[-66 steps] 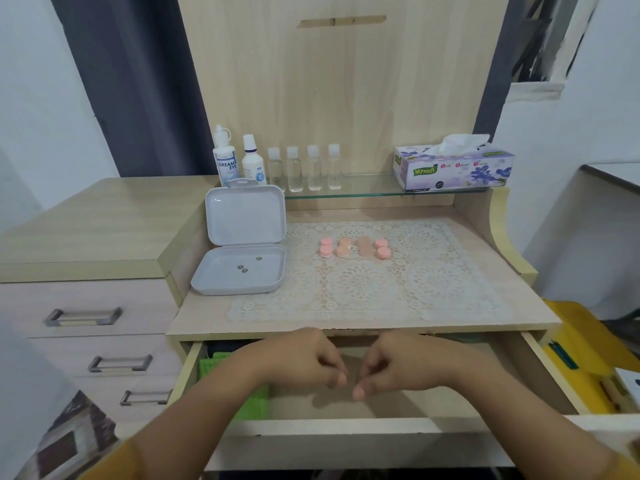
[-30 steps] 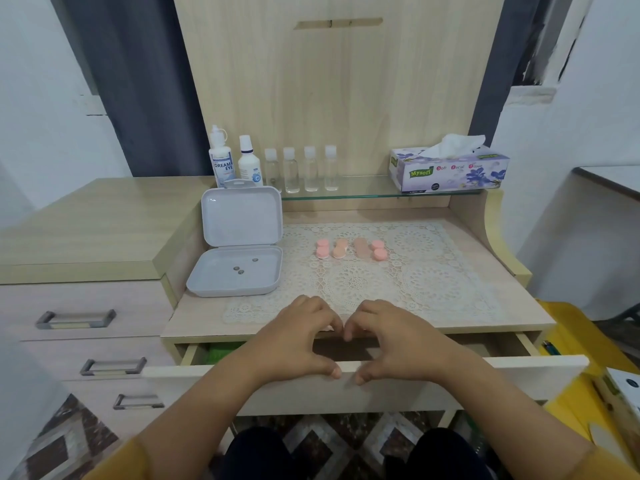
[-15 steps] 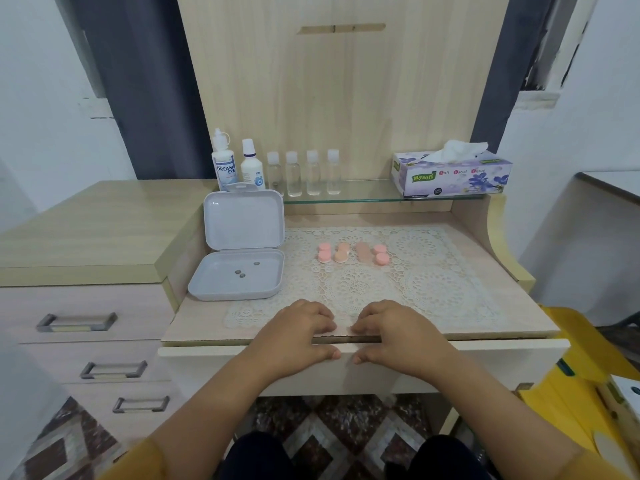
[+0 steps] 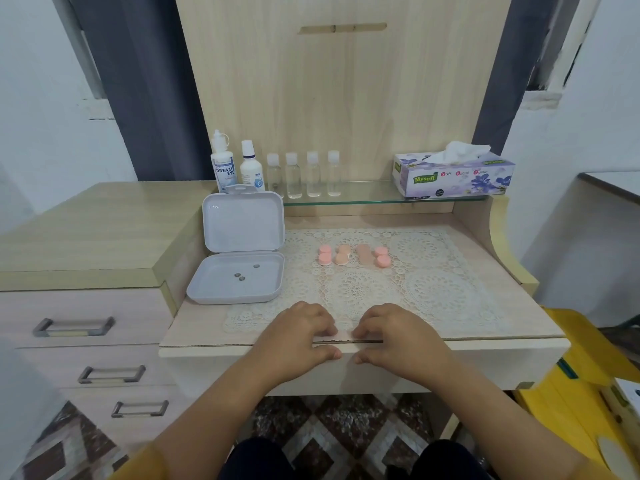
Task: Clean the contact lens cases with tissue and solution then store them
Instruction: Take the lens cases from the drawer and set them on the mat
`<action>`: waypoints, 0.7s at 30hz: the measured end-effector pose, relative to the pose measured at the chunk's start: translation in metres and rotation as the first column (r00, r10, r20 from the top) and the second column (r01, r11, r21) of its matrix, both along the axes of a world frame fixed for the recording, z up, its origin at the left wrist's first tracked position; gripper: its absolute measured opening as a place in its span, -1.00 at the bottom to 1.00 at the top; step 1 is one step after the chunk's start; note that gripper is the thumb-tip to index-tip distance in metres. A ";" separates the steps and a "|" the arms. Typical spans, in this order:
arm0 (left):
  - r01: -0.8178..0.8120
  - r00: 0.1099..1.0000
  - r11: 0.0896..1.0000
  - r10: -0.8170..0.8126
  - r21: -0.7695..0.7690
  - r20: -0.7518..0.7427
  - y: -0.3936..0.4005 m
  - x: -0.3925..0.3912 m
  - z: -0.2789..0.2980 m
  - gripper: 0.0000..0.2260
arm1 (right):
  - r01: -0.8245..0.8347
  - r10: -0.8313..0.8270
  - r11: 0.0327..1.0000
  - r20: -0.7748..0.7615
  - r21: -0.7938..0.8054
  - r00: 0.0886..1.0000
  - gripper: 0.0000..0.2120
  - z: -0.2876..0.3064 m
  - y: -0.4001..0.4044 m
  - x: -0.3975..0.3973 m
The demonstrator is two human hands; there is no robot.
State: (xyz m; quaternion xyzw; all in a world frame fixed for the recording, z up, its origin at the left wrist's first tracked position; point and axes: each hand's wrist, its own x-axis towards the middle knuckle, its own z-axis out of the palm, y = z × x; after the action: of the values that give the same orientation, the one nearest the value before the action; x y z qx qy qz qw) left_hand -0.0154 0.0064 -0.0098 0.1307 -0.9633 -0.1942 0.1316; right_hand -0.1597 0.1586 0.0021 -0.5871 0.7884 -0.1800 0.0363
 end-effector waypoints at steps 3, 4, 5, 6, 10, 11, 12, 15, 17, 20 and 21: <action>0.009 1.000 0.999 -0.009 0.033 -0.011 -0.003 -0.001 0.001 -0.74 | -0.006 0.006 1.000 0.027 -0.008 1.000 -0.60 0.000 0.001 -0.001; 0.011 1.000 0.999 -0.010 0.052 -0.022 -0.003 -0.002 0.002 -0.77 | -0.009 0.009 1.000 0.037 -0.008 0.999 -0.61 0.001 0.002 -0.002; 0.011 0.999 0.997 -0.009 0.078 -0.033 -0.004 -0.004 0.003 -0.81 | -0.012 0.013 1.000 0.052 -0.007 0.999 -0.62 0.001 0.002 -0.003; 0.006 0.999 0.994 -0.001 0.113 -0.042 -0.004 -0.006 0.004 -0.83 | -0.015 0.015 1.000 0.070 -0.006 0.997 -0.64 0.001 0.002 -0.004; -0.046 0.994 0.951 0.075 0.306 -0.084 -0.009 -0.017 0.007 -0.88 | 0.016 -0.007 0.999 0.239 -0.036 0.971 -0.83 0.004 -0.003 -0.011; -0.065 0.990 0.936 0.104 0.346 -0.097 -0.010 -0.021 0.007 -0.90 | 0.046 -0.030 0.998 0.293 -0.050 0.956 -0.88 0.004 -0.005 -0.013; -0.089 0.985 0.920 0.137 0.381 -0.101 -0.013 -0.025 0.008 -0.91 | 0.081 -0.057 0.995 0.330 -0.060 0.942 -0.91 0.005 -0.007 -0.016; -0.151 0.974 0.891 0.208 0.428 -0.090 -0.021 -0.038 0.010 -0.92 | 0.196 -0.148 0.975 0.344 -0.109 0.927 -0.88 0.005 -0.016 -0.026; -0.168 0.969 0.888 0.228 0.428 -0.092 -0.026 -0.046 0.011 -0.92 | 0.272 -0.216 0.952 0.324 -0.138 0.921 -0.86 0.002 -0.025 -0.035; -0.191 0.964 0.891 0.248 0.412 -0.091 -0.033 -0.059 0.011 -0.92 | 0.350 -0.291 0.920 0.290 -0.178 0.912 -0.82 -0.003 -0.039 -0.049; -0.203 0.962 0.892 0.259 0.404 -0.088 -0.036 -0.063 0.011 -0.93 | 0.373 -0.313 0.908 0.284 -0.188 0.906 -0.79 -0.005 -0.044 -0.054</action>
State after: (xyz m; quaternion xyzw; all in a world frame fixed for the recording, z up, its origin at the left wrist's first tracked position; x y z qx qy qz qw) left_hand -0.0788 -0.0294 0.0013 0.2540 -0.8709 -0.3741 0.1922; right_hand -0.2135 0.1149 -0.0033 -0.4110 0.8417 -0.3488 0.0313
